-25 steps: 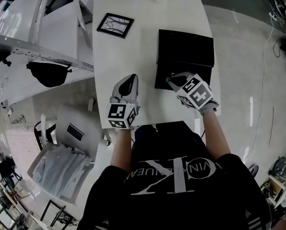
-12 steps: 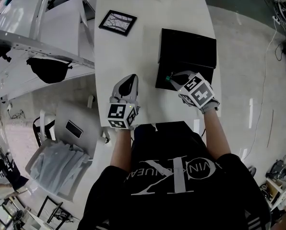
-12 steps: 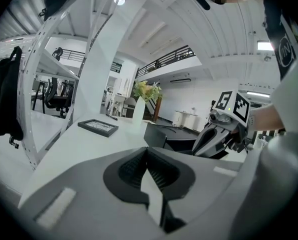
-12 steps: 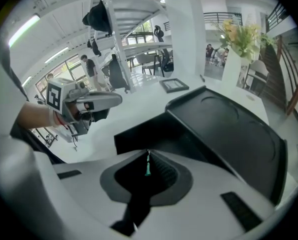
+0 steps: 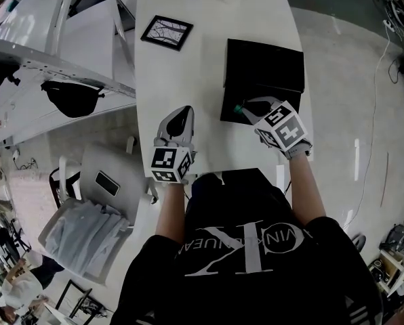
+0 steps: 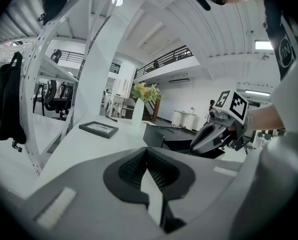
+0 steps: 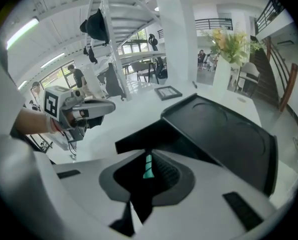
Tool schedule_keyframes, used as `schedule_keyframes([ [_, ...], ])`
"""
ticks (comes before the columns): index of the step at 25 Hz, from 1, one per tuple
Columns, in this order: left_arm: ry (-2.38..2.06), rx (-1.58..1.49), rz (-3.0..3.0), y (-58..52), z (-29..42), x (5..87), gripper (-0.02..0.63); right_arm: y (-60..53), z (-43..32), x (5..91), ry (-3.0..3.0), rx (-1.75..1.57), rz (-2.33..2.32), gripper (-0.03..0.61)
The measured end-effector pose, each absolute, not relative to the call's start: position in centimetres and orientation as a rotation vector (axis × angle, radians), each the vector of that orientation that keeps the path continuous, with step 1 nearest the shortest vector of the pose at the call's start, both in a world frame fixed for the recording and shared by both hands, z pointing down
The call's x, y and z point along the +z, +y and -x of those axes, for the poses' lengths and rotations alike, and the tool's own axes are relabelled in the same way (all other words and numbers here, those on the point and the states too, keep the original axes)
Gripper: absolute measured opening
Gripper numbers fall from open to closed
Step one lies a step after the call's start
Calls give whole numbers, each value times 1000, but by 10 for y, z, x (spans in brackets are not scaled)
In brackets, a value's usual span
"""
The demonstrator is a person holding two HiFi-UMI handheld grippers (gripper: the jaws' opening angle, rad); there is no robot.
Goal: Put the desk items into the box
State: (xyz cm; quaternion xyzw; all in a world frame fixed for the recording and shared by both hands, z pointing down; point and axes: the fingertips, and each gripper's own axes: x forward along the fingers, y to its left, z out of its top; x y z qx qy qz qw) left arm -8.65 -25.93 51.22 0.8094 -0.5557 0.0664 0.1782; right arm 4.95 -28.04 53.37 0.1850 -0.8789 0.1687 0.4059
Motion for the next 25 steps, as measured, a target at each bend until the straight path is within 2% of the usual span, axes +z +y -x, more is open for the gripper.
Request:
schedule_keyframes([
  [25, -1466, 148, -2457, -248, 70, 474, 8, -273, -124, 468, -2365, 439, -1049, 20],
])
